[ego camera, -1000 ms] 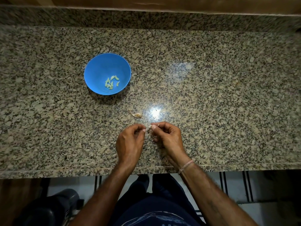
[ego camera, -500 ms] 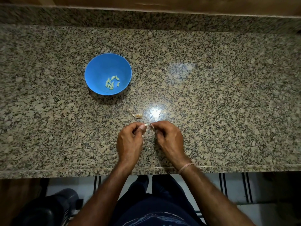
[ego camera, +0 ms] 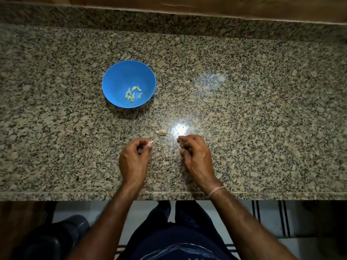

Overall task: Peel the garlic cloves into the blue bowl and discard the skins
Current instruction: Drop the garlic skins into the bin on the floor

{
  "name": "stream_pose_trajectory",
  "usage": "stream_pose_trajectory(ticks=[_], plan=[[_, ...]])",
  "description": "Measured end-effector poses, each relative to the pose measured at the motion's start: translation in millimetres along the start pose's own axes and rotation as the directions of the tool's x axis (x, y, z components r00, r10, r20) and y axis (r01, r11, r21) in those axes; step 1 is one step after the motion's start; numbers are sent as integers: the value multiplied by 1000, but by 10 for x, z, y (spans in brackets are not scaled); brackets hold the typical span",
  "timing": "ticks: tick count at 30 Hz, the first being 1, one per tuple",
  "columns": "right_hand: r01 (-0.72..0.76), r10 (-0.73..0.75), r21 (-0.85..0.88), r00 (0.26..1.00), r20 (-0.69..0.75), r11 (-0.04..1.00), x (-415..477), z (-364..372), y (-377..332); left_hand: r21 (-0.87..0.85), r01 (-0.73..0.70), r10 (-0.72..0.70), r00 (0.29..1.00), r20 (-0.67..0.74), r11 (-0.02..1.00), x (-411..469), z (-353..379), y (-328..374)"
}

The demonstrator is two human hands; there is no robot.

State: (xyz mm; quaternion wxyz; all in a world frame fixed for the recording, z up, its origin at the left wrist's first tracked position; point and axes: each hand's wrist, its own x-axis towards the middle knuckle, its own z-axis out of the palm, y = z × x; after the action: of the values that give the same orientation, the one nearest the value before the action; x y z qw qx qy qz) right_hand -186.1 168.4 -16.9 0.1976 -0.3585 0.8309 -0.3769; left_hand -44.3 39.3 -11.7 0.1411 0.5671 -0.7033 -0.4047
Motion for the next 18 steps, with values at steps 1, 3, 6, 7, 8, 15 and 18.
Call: stream_pose_trajectory(ticks=[1,3,6,7,8,15,18], plan=[[-2,2,7,1000,17,1000,-17,-27,15,8,-13,13,1000,4,1000,20,-29,-27],[-22,21,15,999,34,1000,-69,-92,33,23,-71,71,997,4,997,3,-43,-49],[-54,54,-12,998,29,998,-202,-210,78,64,-205,201,978,63,977,-172,39,-76],[-64,65,-26,998,22,998,-241,-246,96,72,-248,238,964,117,966,-245,93,-86],[-77,78,-33,997,20,996,-276,-273,119,80,-281,265,950,167,956,-303,153,-94],[-73,80,-109,995,52,991,-391,-175,111,160,-386,350,912,214,909,-230,306,-55],[-60,68,-95,994,87,994,-348,-1,-69,85,-348,326,924,201,934,-254,229,-39]])
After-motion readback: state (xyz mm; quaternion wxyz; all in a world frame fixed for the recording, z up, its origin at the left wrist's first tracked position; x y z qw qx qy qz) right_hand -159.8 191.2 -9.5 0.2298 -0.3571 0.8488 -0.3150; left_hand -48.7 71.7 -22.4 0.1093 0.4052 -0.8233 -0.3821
